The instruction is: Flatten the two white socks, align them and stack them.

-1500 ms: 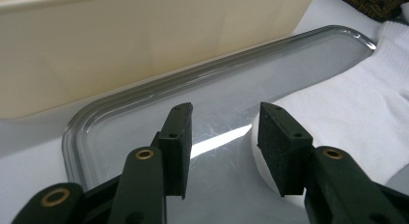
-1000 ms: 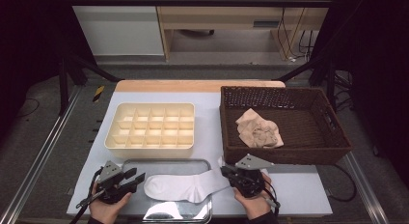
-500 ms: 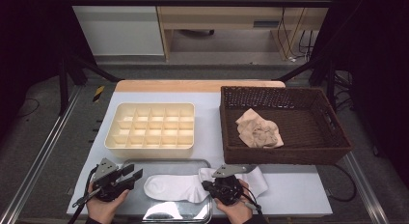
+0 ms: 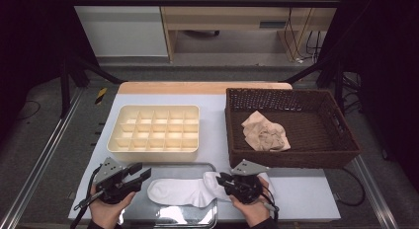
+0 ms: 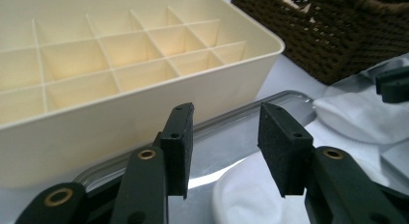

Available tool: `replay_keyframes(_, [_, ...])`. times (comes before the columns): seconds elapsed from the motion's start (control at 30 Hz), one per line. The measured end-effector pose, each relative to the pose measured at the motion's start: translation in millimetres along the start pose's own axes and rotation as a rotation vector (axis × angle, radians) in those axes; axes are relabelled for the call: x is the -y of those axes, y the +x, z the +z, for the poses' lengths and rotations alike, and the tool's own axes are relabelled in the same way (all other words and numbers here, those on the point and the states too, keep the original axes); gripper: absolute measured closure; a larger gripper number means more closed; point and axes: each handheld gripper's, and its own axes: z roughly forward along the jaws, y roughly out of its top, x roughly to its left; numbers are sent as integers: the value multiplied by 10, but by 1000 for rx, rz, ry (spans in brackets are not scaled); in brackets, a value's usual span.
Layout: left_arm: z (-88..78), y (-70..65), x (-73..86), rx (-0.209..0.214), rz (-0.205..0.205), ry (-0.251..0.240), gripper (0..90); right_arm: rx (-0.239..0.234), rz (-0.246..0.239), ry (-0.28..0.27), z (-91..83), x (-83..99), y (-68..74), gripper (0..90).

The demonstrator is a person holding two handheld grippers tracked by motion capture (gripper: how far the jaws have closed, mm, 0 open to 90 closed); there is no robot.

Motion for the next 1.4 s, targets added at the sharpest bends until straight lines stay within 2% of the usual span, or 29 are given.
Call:
replay_keyframes(0.03, [9, -35, -25, 3, 6, 2, 553, 35, 11, -15, -90, -6, -95, 773])
replay_keyframes(0.07, [23, -71, -48, 6, 11, 4, 553, 35, 11, -15, -90, -6, -95, 773])
replay_keyframes(0.27, [171, -285, -151, 40, 40, 27, 546, 140, 57, -8, -297, 96, -355, 777])
replay_keyframes(0.37, [258, -377, -177, 50, 58, 41, 545, 166, 75, 5, -344, 164, -446, 780])
replay_keyframes(0.43, [315, -425, -186, 58, 63, 48, 544, 158, 89, 18, -330, 209, -477, 781])
replay_keyframes(0.5, [372, -466, -185, 66, 63, 53, 544, 142, 93, 35, -267, 234, -439, 777])
replay_keyframes(0.6, [460, -511, -159, 74, 65, 67, 545, 103, 57, 68, -120, 231, -314, 767])
replay_keyframes(0.63, [488, -520, -144, 77, 61, 74, 547, 69, 28, 76, -26, 211, -216, 762])
replay_keyframes(0.67, [511, -524, -128, 77, 65, 83, 547, 69, 28, 76, -26, 211, -216, 762])
replay_keyframes(0.7, [536, -529, -109, 75, 65, 90, 551, 36, 11, 77, 52, 182, -116, 755])
replay_keyframes(0.73, [559, -536, -90, 71, 66, 98, 551, 36, 11, 77, 52, 182, -116, 755])
replay_keyframes(0.8, [601, -547, -55, 67, 67, 112, 556, 7, -1, 75, 121, 156, -27, 746])
replay_keyframes(0.9, [637, -555, -15, 57, 88, 138, 594, -46, -15, 65, 243, 106, 128, 720])
replay_keyframes(1.0, [647, -532, 12, 44, 95, 149, 637, -70, -21, 64, 301, 90, 201, 715])
replay_keyframes(1.03, [646, -517, 19, 44, 94, 151, 674, -74, -34, 84, 366, 89, 259, 736])
replay_keyframes(1.07, [643, -502, 25, 38, 93, 153, 674, -74, -34, 84, 366, 89, 259, 736])
replay_keyframes(1.13, [634, -469, 37, 32, 87, 152, 713, -40, -50, 117, 435, 102, 279, 817])
replay_keyframes(1.17, [631, -452, 41, 33, 78, 149, 753, -22, -34, 139, 466, 101, 266, 891])
replay_keyframes(1.2, [622, -432, 42, 29, 74, 148, 753, -22, -34, 139, 466, 101, 266, 891])
replay_keyframes(1.27, [601, -387, 31, 22, 63, 141, 780, -26, -19, 125, 447, 54, 255, 895])
replay_keyframes(1.3, [588, -362, 23, 19, 54, 136, 794, -36, -26, 82, 403, -36, 278, 895])
replay_keyframes(1.33, [570, -338, 11, 16, 47, 129, 794, -36, -26, 82, 403, -36, 278, 895])
replay_keyframes(1.37, [550, -319, -1, 11, 40, 122, 799, -73, -38, 41, 377, -142, 340, 894])
replay_keyframes(1.4, [527, -299, -13, 8, 37, 113, 799, -73, -38, 41, 377, -142, 340, 894])
